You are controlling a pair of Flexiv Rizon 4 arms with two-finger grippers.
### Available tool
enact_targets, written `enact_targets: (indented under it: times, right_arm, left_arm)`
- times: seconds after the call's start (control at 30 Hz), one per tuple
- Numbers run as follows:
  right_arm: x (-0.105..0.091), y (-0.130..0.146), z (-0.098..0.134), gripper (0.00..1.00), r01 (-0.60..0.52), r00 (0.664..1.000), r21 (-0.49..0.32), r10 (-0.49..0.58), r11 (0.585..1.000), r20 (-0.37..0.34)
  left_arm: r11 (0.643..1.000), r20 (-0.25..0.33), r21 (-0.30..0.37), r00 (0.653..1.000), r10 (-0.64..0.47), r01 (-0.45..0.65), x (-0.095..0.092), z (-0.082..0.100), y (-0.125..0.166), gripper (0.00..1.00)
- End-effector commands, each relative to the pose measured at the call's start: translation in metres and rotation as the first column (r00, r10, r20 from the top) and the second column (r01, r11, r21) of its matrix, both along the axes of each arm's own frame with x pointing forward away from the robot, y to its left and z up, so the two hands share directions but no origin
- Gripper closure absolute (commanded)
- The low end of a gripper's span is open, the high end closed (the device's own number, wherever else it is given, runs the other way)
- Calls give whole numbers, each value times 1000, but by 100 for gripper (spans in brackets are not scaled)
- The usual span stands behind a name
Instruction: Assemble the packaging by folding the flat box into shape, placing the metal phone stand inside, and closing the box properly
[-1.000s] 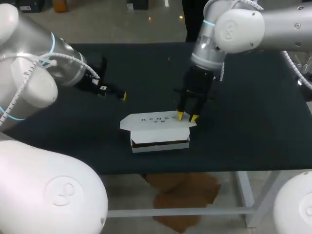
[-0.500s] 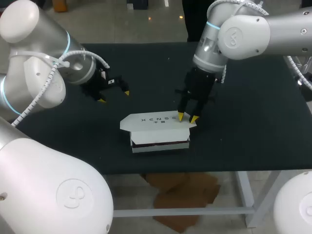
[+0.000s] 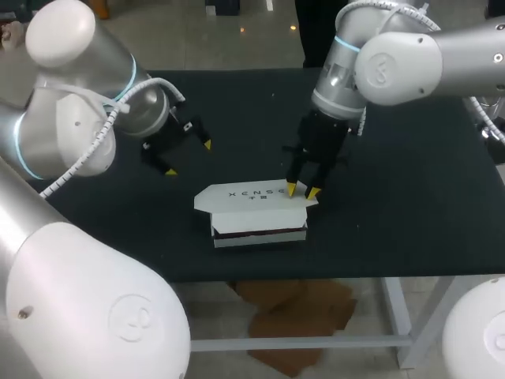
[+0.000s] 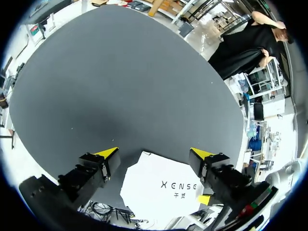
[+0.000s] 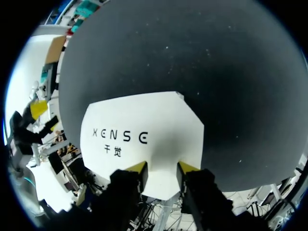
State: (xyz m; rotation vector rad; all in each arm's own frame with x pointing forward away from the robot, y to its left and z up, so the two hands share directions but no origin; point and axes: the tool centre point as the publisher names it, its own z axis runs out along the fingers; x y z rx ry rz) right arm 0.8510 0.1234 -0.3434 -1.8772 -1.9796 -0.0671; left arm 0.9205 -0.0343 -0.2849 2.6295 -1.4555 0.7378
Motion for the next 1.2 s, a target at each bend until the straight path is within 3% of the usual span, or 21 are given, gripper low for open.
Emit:
enact_targets:
  times: [0.03, 0.17, 0.33, 0.43, 0.57, 0.63, 1.0, 1.03, 1.2]
  right_arm:
    - [-5, -2, -3, 56, 9, 1000, 5, -9, 1000, 10]
    - [-6, -1, -4, 56, 8, 1000, 4, -8, 1000, 15]
    - [-6, -1, -5, 56, 10, 1000, 2, -10, 1000, 19]
    - [-6, -1, -6, 56, 14, 1000, 1, -14, 1000, 20]
    - [-6, -1, -7, 57, 16, 1000, -1, -16, 1000, 21]
    - [-6, -1, -7, 56, 18, 1000, -1, -18, 1000, 21]
    - [-9, -4, -7, 56, 24, 999, -4, -24, 1000, 22]
    - [-9, -4, -8, 56, 25, 999, -4, -24, 1000, 22]
    - [-9, -4, -8, 56, 25, 999, 0, -25, 1000, 22]
  left_arm:
    - [907, -282, 351, 897, 341, -234, 3, -5, -17, 0]
    - [907, -323, 371, 889, 326, -198, 0, -8, -20, 0]
    - [914, -338, 389, 907, 253, -110, -10, -14, -20, 0]
    - [914, -321, 404, 933, 161, -19, -17, -19, -19, 0]
    - [928, -330, 364, 943, 44, 84, -22, -20, -15, 0]
    - [930, -342, 366, 936, 89, 45, -19, -17, -15, 0]
    - [929, -334, 367, 939, 84, 47, -19, -19, -17, 0]
    - [941, -340, 322, 940, 8, 108, -20, -23, -20, 0]
    - [962, -323, 171, 935, -148, 212, -28, -30, -19, 0]
